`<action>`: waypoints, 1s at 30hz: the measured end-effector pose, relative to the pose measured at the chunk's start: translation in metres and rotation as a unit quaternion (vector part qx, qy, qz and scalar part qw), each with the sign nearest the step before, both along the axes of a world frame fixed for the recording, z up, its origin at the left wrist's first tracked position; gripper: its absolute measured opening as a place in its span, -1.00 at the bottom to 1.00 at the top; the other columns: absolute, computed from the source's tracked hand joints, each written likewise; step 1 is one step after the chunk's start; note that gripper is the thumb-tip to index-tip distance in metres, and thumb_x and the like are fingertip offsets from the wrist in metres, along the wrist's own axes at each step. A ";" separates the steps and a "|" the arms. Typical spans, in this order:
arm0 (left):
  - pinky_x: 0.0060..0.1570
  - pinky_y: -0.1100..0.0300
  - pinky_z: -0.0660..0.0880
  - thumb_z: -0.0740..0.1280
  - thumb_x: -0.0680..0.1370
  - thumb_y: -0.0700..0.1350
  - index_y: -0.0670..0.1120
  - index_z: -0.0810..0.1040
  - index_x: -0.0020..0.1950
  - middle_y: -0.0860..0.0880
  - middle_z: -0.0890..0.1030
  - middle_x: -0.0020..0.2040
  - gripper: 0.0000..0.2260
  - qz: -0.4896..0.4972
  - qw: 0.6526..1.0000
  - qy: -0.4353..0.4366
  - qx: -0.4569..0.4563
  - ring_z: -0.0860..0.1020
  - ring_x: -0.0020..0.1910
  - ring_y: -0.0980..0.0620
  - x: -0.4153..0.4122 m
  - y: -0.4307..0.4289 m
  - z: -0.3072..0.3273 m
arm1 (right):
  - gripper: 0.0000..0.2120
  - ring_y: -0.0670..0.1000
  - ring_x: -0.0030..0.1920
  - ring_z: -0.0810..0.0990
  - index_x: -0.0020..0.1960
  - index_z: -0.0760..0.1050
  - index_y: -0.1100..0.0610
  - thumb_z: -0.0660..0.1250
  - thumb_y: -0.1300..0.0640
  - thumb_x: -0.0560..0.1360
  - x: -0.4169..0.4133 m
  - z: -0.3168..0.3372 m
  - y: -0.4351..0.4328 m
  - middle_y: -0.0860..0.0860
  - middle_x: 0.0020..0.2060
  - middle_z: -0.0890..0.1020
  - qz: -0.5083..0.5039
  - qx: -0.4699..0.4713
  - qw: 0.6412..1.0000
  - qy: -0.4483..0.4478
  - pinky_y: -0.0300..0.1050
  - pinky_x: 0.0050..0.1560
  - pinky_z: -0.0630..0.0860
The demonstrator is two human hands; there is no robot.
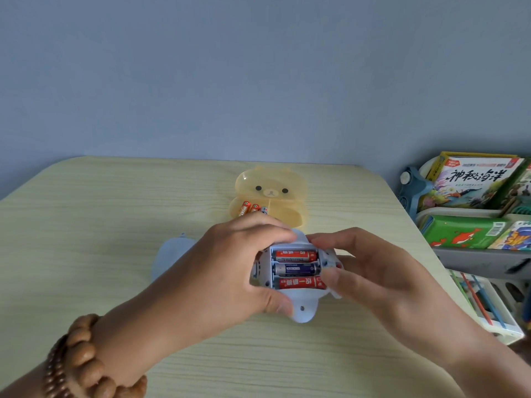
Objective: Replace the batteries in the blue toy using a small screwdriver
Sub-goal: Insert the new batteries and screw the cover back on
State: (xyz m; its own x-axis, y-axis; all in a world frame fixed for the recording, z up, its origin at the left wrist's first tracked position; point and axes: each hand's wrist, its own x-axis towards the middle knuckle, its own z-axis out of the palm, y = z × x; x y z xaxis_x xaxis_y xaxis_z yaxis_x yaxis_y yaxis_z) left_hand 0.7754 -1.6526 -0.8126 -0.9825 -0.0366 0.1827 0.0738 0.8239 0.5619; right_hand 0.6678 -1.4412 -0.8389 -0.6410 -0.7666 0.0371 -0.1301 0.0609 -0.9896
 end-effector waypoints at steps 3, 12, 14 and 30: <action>0.09 0.46 0.44 0.65 0.19 0.20 0.19 0.54 0.31 0.38 0.47 0.25 -0.28 0.004 1.000 0.000 0.018 0.50 0.14 0.39 0.000 0.000 -0.002 | -0.72 0.11 0.01 0.76 0.09 0.59 0.04 0.48 0.12 0.38 0.003 0.000 -0.007 0.01 0.02 0.77 -0.050 0.004 0.999 -0.018 0.11 0.11 0.64; 0.18 0.33 0.49 0.66 0.17 0.21 0.18 0.57 0.32 0.36 0.49 0.26 -0.27 0.009 0.999 0.009 0.038 0.49 0.19 0.38 -0.001 -0.003 -0.004 | -0.76 0.09 -0.01 0.77 0.02 0.59 0.08 0.48 0.35 0.46 0.008 0.009 -0.017 -0.04 0.04 0.76 -0.090 0.050 0.994 -0.024 0.29 0.17 0.61; 0.19 0.32 0.49 0.65 0.17 0.21 0.17 0.57 0.32 0.36 0.49 0.26 -0.26 0.007 0.999 0.010 0.036 0.49 0.20 0.37 -0.002 -0.003 -0.005 | -0.75 0.10 -0.02 0.77 -0.01 0.59 0.04 0.49 0.34 0.46 0.008 0.011 -0.017 -0.05 0.04 0.76 -0.090 0.060 0.994 -0.018 0.29 0.16 0.61; 0.18 0.48 0.42 0.49 0.20 0.43 0.27 0.45 0.37 0.40 0.51 0.25 -0.23 -0.005 0.999 -0.038 0.024 0.45 0.22 0.47 0.011 -0.027 0.006 | -0.43 0.11 0.10 0.74 0.12 0.62 -0.04 0.66 0.23 0.15 0.000 -0.005 -0.008 0.04 0.13 0.74 -0.012 0.017 1.000 -0.007 0.01 0.09 0.68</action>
